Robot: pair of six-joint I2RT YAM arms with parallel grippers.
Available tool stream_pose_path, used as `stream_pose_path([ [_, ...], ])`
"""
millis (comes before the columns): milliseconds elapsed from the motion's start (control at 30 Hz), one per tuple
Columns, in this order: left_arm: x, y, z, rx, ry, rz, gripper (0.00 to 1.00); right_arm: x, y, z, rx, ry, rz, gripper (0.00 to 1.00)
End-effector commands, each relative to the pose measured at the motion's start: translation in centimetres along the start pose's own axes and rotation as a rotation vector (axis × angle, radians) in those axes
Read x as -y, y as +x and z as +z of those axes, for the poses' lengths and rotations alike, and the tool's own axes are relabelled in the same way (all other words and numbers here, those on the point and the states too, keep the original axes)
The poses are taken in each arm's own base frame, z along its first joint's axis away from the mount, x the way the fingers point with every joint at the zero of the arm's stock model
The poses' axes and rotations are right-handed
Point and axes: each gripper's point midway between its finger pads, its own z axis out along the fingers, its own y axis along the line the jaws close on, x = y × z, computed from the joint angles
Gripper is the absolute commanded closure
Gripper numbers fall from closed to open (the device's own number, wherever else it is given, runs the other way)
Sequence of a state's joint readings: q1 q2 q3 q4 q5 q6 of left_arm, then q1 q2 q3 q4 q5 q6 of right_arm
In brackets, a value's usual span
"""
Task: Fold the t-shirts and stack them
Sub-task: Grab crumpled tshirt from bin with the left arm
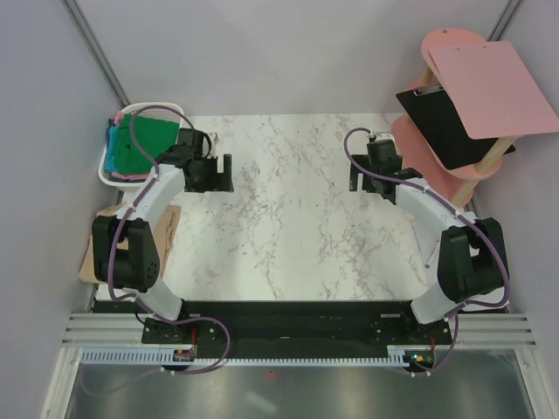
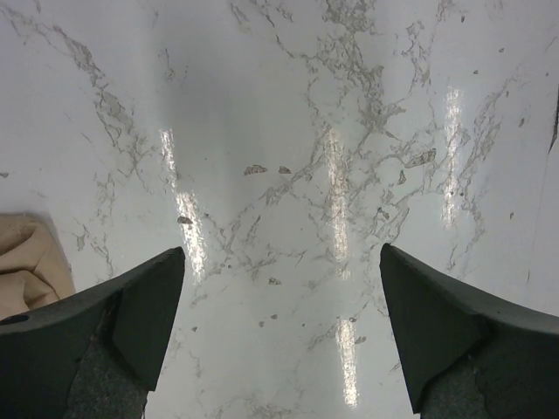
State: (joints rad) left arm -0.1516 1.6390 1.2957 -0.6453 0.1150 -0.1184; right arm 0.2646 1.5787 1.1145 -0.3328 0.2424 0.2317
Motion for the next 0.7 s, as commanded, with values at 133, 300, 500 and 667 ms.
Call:
stream_pose_path([
  [133, 3.3, -3.6, -2.3, 0.11, 0.169, -0.032, 0.02, -0.2, 0.6, -0.2, 0.001, -0.03, 0.009, 0.02],
  [300, 0.4, -7.6, -4.1, 0.224, 0.013, -0.055, 0.04, -0.8, 1.1, 0.1, -0.01, -0.056, 0.022, 0.02],
  [500, -6.2, -12.7, -7.8, 0.372, -0.17, -0.241, 0.04, -0.4, 2.0, 0.3, -0.026, -0.04, 0.004, 0.02],
  [667, -12.6, -14.6, -7.8, 0.4, -0.281, -0.371, 0.08, -0.5, 3.3, 0.7, -0.048, -0.052, 0.006, 0.02],
])
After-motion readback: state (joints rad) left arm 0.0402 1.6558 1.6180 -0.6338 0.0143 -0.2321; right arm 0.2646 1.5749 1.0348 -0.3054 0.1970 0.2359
